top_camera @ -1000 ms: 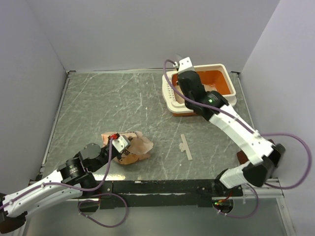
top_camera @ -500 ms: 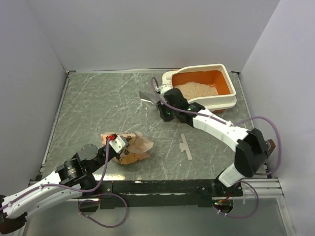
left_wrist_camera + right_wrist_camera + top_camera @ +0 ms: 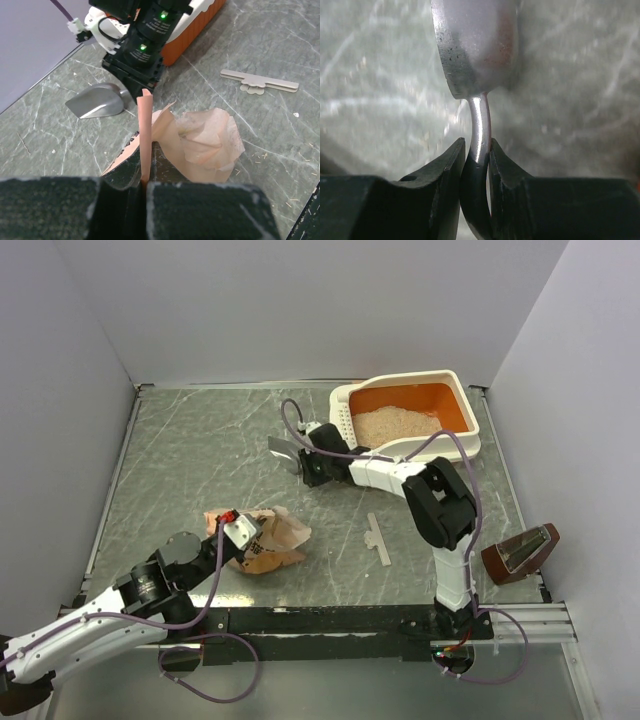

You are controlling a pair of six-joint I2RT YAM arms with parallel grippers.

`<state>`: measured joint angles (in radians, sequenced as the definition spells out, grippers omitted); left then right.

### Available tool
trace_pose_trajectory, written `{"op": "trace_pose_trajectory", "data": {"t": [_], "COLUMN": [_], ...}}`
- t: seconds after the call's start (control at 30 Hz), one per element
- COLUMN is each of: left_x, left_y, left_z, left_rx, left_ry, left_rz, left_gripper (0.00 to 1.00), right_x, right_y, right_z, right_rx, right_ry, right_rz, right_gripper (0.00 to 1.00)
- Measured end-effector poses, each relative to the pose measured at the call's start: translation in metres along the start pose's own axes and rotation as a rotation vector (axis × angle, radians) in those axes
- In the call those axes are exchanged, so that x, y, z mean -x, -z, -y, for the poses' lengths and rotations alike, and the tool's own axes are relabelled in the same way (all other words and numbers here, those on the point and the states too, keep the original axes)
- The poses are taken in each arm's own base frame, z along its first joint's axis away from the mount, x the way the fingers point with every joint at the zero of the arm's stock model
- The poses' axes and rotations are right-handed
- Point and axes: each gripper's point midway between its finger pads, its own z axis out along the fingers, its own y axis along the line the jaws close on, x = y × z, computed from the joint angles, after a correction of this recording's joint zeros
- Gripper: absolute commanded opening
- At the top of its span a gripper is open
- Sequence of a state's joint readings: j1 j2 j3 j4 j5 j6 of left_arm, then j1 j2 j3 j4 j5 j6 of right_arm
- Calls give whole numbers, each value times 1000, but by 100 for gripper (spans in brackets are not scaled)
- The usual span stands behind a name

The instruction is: Fill the litter box with clean litter

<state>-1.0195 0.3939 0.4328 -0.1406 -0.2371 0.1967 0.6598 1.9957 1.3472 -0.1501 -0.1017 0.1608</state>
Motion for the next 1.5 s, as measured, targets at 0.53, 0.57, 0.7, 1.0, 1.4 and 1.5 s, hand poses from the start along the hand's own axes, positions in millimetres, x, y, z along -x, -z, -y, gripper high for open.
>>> {"op": "trace_pose_trajectory", "data": {"t": [0.53, 0.57, 0.7, 1.0, 1.4, 1.5], "left_x": [20, 21, 26, 27, 33, 32], "left_y": [7, 8, 13, 27, 53, 56], "left_z": [-17, -18, -24, -29, -34, -33], "left_rx": [40, 43, 51, 48, 10, -2], "left_ry": [-39, -44, -59, -85, -107, -110], "left_rz": [-62, -73, -117, -156, -237, -248], "left_gripper": [1, 1, 1, 1, 1, 1], "right_x": [38, 38, 51, 37, -20, -21], "right_y": [24, 34, 112, 191, 204, 217], "right_z": [9, 8, 0, -41, -113, -125], "right_rx": [-17, -12, 23, 261, 811, 910], "right_ry": [3, 6, 33, 259, 494, 521], "right_rz": [106, 120, 267, 462, 355, 373], "right_gripper": [79, 79, 79, 80, 80, 80]}}
